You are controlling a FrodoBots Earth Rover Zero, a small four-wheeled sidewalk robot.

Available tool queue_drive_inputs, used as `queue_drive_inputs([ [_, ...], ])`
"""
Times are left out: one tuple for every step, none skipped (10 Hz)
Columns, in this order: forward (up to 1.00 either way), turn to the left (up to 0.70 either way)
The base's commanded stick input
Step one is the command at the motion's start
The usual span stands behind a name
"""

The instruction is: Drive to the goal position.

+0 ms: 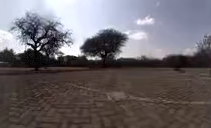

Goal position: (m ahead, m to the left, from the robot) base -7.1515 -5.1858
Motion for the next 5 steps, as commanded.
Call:
queue_drive_inputs([
  [0.70,0.00],
  [0.70,0.00],
  [0.70,0.00],
  [0.70,0.00],
  [0.70,0.00],
])
